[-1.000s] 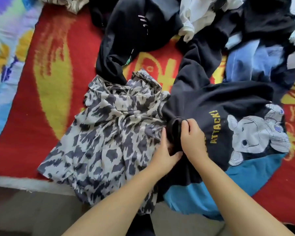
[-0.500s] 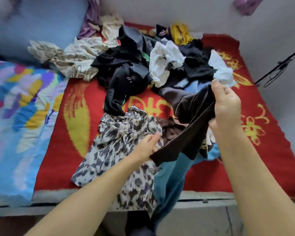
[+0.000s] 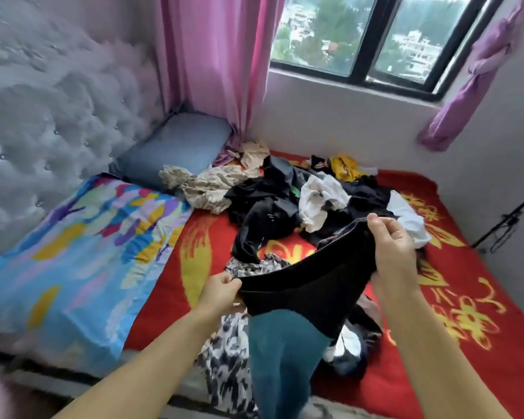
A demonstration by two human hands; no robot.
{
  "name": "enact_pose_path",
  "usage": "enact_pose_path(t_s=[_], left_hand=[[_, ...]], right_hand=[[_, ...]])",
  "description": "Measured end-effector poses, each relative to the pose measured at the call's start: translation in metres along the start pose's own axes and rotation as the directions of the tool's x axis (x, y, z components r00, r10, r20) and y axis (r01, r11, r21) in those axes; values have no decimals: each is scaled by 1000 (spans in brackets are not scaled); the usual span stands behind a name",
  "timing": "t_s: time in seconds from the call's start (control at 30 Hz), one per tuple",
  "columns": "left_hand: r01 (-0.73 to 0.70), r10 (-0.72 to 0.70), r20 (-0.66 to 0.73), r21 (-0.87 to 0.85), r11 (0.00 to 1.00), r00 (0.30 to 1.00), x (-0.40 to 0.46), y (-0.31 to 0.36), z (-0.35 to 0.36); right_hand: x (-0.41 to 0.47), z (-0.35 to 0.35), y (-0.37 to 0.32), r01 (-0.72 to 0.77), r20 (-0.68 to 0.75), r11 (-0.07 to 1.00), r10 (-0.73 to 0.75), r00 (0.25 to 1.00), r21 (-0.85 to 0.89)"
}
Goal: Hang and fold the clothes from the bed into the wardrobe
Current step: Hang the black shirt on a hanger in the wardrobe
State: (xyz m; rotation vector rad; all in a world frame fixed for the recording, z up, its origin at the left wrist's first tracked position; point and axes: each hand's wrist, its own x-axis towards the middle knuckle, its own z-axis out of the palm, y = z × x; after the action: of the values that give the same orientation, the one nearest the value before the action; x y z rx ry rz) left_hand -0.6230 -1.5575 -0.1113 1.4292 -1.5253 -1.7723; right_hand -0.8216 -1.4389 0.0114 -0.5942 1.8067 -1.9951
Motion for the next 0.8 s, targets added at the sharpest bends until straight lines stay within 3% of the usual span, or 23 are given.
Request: enact_pose_path(t_s=[0.07,0.13,0.2,0.23,0.3,0.37,0.43,0.5,0.57,0.63,0.73,0.8], left_hand=[[-67,43,-102,-245,967,994,-18,19,-2],[-110,67,-134,-345,932,989,-49,34,11],[-126,106,-76,-348,929,991,-83,44,38],[-137,140,-12,-299,944,990,-101,46,54],[-184,196,151,-86,979,969,-139,45,88],[-228,201,257,80,970,945,-170,40,106],[-208,181,301,62,976,936,-199,39,103],[-184,175,305,2,983,936,-221,43,88],[-208,198,249,13,978,948,-242,45,68],[-244,224,146,136,960,964,-261,43,44],[-226,300,-89,466,855,950,-284,19,1],[-94,295,-245,601,794,923,-308,-7,-34]], right_hand=[[-4,-8,-1,182,175,952,-141,974,-245],[-16,-19,6,414,433,737,-182,883,-534],[-34,-33,25,601,676,489,-31,736,-631],[-45,-40,33,665,747,425,44,663,-615],[-65,-63,46,717,818,433,88,569,-546],[-74,-85,53,690,819,482,112,563,-541],[-75,-97,55,687,805,440,167,570,-578],[-75,-102,60,728,790,308,234,566,-613],[-78,-102,68,723,767,260,273,581,-640],[-81,-96,64,698,761,304,232,606,-649],[-81,-77,26,640,748,482,49,662,-598],[-96,-52,-10,708,776,520,-126,618,-479]])
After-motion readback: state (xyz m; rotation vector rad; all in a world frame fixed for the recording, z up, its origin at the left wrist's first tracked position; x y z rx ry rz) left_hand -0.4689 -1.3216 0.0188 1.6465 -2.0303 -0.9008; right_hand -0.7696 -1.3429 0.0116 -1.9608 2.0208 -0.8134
